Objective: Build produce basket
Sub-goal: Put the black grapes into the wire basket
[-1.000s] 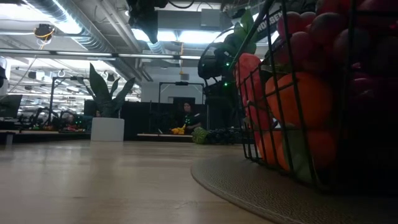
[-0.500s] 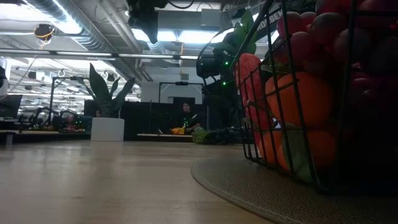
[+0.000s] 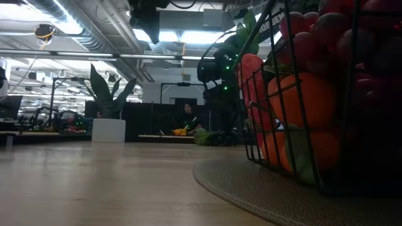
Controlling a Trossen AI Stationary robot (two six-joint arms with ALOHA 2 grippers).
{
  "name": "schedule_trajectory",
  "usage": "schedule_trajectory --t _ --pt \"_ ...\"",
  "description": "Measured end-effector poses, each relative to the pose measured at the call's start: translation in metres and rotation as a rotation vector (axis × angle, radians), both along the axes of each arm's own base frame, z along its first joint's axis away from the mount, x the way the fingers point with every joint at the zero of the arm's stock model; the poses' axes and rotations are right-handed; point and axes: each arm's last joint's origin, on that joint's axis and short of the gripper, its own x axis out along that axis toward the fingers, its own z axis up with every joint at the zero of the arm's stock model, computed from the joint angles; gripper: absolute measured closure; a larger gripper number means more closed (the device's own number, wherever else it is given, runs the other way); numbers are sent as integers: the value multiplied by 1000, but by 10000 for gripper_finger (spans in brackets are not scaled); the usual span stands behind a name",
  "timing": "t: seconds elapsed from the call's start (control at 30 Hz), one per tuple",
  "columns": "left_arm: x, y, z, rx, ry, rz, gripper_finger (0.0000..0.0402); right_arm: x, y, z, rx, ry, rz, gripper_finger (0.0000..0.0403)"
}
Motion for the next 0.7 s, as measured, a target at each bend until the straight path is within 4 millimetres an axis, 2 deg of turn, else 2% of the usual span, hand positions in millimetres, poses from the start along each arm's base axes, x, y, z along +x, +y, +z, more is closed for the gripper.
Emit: schedule_trajectory --t 0.13,0.3,0.7 --pt "0 0 0 1 0 0 336 0 0 0 0 0 1 344" --pt "0 0 0 0 0 -1 336 0 0 0 0 0 2 395" --pt "0 0 0 1 1 -1 336 -1 0 1 7 19 51 402"
